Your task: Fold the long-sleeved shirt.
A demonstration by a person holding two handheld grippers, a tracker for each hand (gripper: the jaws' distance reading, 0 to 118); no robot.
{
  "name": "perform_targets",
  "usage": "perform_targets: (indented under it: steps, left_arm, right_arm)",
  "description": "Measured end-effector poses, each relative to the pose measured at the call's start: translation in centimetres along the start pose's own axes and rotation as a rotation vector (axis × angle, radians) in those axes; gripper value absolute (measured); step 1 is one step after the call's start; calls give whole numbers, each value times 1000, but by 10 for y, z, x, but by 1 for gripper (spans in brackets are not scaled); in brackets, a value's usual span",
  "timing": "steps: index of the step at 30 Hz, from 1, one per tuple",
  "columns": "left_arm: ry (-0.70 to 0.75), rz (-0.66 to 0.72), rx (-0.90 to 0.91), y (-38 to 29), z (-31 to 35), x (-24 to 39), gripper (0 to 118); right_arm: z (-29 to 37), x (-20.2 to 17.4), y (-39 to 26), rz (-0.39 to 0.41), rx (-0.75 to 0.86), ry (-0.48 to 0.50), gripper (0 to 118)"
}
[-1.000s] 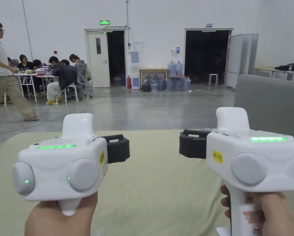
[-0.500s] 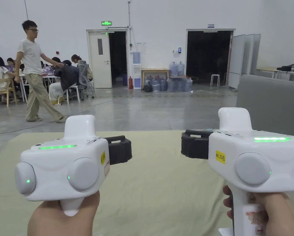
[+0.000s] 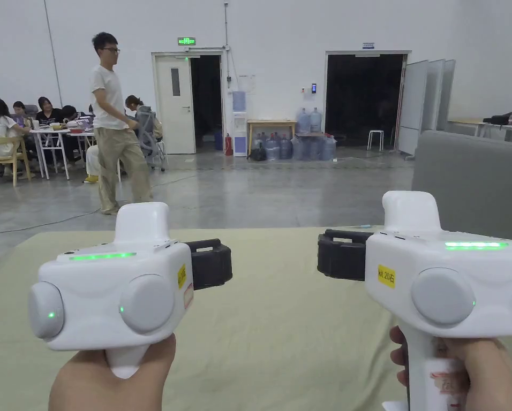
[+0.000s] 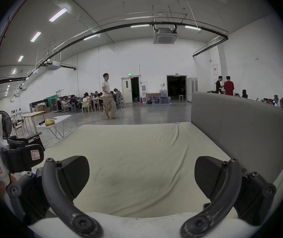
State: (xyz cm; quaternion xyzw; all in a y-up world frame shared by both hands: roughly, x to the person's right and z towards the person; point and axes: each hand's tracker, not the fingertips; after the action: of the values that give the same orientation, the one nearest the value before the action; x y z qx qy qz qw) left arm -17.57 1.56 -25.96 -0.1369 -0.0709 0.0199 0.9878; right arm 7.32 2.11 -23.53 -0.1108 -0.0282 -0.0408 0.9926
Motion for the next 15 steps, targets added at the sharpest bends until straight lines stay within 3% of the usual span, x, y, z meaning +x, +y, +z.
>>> perform_targets:
  steps: [15]
  left_arm:
    - [-5,15,-14,-1,-2,-3,118]
  right_arm:
    - [-2,1,-1,-12,8,-10,118]
